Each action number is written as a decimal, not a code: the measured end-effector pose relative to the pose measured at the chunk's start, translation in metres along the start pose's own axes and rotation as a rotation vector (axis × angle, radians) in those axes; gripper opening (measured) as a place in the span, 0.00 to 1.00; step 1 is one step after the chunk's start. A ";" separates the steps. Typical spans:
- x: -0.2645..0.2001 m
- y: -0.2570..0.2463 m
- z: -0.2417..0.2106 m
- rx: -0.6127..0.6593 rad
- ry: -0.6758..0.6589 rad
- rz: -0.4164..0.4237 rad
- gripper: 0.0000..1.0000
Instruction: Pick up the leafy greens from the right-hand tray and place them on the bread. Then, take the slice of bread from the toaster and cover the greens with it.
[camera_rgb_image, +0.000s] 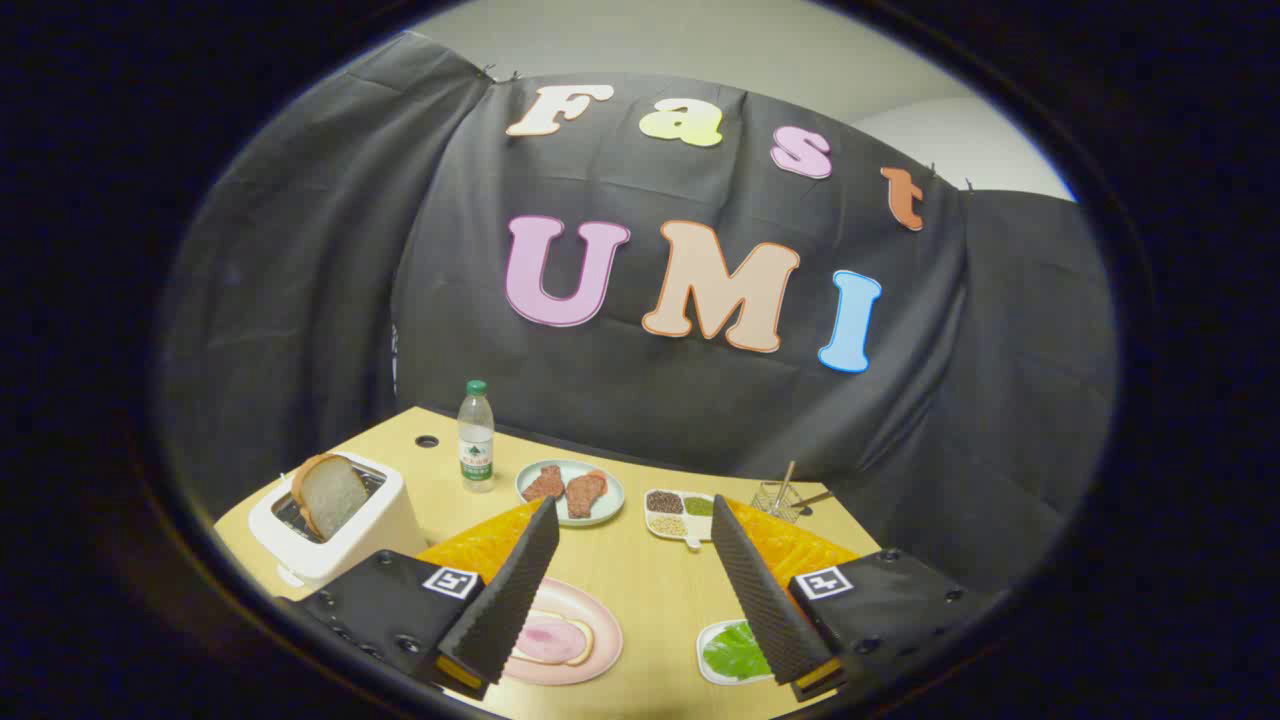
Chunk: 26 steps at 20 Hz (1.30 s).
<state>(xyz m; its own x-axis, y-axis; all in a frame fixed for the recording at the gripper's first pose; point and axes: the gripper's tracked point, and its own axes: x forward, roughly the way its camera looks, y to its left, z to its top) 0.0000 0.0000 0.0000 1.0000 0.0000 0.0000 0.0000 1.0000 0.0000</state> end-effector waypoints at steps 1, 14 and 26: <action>0.002 0.004 0.000 -0.004 0.006 -0.002 0.98; 0.004 -0.006 -0.003 0.044 0.001 0.025 0.98; -0.016 -0.156 -0.061 0.130 0.036 -0.016 0.98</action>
<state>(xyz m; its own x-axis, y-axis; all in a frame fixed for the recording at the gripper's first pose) -0.0163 -0.1556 -0.0608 0.9992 -0.0134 -0.0369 0.0181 0.9914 0.1296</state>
